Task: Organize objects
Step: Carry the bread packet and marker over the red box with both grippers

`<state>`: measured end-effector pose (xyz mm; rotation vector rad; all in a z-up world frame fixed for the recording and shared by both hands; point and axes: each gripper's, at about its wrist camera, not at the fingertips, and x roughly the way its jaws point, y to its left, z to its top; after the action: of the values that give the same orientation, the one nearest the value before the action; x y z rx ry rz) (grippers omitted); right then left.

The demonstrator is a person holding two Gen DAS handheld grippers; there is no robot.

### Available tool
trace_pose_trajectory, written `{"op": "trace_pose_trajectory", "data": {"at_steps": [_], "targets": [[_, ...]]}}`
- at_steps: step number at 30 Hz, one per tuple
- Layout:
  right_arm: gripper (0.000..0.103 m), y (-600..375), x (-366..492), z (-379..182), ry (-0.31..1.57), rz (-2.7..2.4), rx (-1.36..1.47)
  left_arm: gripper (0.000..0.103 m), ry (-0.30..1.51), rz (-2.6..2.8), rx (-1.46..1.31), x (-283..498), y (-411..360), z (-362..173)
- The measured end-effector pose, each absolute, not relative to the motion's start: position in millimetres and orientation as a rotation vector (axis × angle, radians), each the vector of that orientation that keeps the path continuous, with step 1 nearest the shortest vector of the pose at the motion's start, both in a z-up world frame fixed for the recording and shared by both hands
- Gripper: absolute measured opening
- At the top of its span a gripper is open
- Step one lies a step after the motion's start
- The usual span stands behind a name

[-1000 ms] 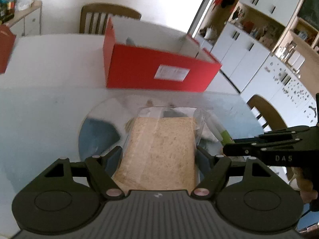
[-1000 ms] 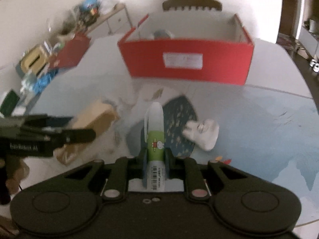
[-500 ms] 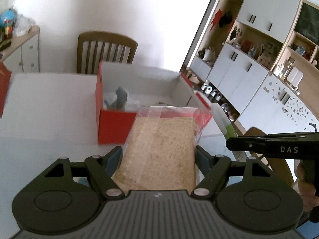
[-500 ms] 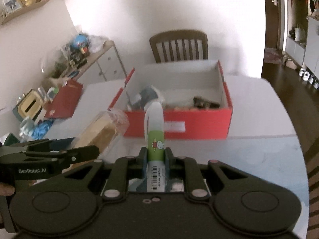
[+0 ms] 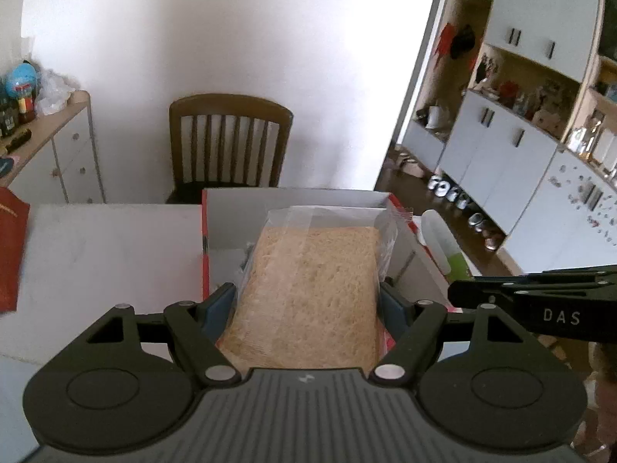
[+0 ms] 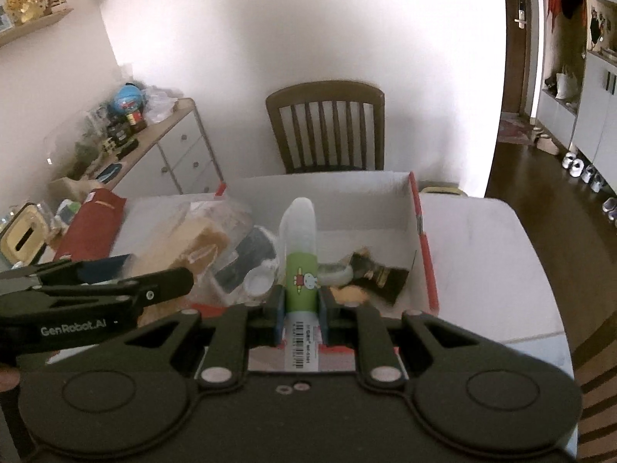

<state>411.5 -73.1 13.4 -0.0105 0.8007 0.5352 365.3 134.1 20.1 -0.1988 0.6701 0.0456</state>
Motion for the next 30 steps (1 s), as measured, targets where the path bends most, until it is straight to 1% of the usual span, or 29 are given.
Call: {"op": "trace_pose_trajectory", "data": {"at_steps": [9, 12, 21, 30], "targets": [[0.017, -64, 464, 4, 0.825, 0.492, -0.024, 0.077, 0.716, 0.089, -0.136, 420, 140, 15], [0.017, -61, 479, 0, 0.834, 0.488, -0.033, 0.077, 0.72, 0.087, -0.077, 437, 137, 10], [0.017, -52, 514, -35, 0.916, 0.458, -0.061, 0.077, 0.811, 0.078, -0.036, 470, 130, -20], [0.017, -43, 523, -68, 0.996, 0.441, -0.129, 0.077, 0.888, 0.042, 0.028, 495, 124, -43]]}}
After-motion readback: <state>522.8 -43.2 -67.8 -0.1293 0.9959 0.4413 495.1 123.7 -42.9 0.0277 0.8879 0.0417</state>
